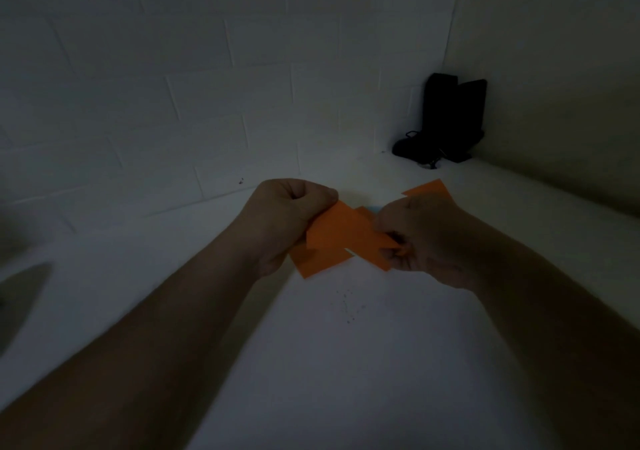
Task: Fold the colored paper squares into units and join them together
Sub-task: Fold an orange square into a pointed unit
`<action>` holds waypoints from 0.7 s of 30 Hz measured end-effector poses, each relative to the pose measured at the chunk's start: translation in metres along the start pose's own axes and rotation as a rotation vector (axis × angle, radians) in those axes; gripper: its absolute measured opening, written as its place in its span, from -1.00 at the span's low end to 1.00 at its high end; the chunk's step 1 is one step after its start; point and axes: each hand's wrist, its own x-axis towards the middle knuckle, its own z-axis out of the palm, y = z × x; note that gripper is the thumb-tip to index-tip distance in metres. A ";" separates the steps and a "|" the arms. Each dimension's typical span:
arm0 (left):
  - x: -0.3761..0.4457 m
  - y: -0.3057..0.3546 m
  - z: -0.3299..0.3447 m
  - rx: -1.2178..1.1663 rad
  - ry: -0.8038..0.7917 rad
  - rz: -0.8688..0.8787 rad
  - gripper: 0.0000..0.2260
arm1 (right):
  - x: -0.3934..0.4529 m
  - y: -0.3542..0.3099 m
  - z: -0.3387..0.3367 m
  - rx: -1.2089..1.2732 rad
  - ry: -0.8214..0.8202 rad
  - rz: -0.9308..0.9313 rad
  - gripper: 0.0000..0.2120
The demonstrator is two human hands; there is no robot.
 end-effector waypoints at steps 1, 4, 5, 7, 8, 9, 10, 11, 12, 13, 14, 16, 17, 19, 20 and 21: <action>0.000 0.000 -0.001 0.001 0.001 0.000 -0.82 | 0.000 0.000 0.000 0.006 -0.005 -0.001 -0.70; 0.003 0.000 -0.004 -0.010 0.016 0.005 -0.83 | -0.002 -0.001 -0.002 -0.021 -0.003 -0.010 -0.77; 0.003 0.001 -0.005 -0.011 0.018 0.008 -0.83 | -0.002 -0.001 -0.003 -0.021 0.003 -0.017 -0.76; 0.004 0.001 -0.006 -0.017 0.019 0.014 -0.83 | -0.003 -0.003 -0.003 -0.015 0.006 -0.019 -0.75; 0.004 0.001 -0.007 -0.019 0.020 0.019 -0.83 | -0.004 -0.004 -0.002 -0.014 0.008 -0.013 -0.79; 0.004 0.002 -0.007 -0.017 0.021 0.023 -0.83 | -0.004 -0.004 -0.003 -0.010 0.015 -0.007 -0.82; 0.004 0.002 -0.008 -0.015 0.022 0.027 -0.83 | -0.004 -0.004 -0.003 -0.003 0.028 -0.004 -0.84; 0.004 0.003 -0.008 -0.014 0.024 0.029 -0.82 | -0.004 -0.004 -0.004 0.000 0.036 -0.012 -0.84; 0.004 0.003 -0.010 -0.015 0.026 0.028 -0.82 | -0.003 -0.004 -0.004 -0.002 0.037 -0.023 -0.84; 0.005 0.002 -0.010 -0.015 0.027 0.027 -0.80 | -0.003 -0.004 -0.005 -0.004 0.032 -0.034 -0.84; 0.005 0.002 -0.011 -0.012 0.028 0.028 -0.78 | -0.004 -0.005 -0.005 -0.005 0.027 -0.038 -0.84; 0.007 0.000 -0.012 -0.013 0.037 0.035 -0.74 | -0.004 -0.004 -0.007 -0.013 0.023 -0.043 -0.84; 0.007 0.000 -0.012 -0.014 0.045 0.039 -0.74 | -0.004 -0.004 -0.007 -0.029 0.026 -0.055 -0.83; 0.007 0.001 -0.013 -0.011 0.051 0.043 -0.75 | -0.004 -0.003 -0.008 -0.067 0.031 -0.096 -0.80; 0.007 0.001 -0.013 -0.009 0.049 0.042 -0.77 | -0.003 -0.003 -0.008 -0.071 0.034 -0.110 -0.80; 0.007 0.001 -0.013 -0.006 0.050 0.040 -0.79 | -0.003 -0.003 -0.008 -0.058 0.036 -0.111 -0.79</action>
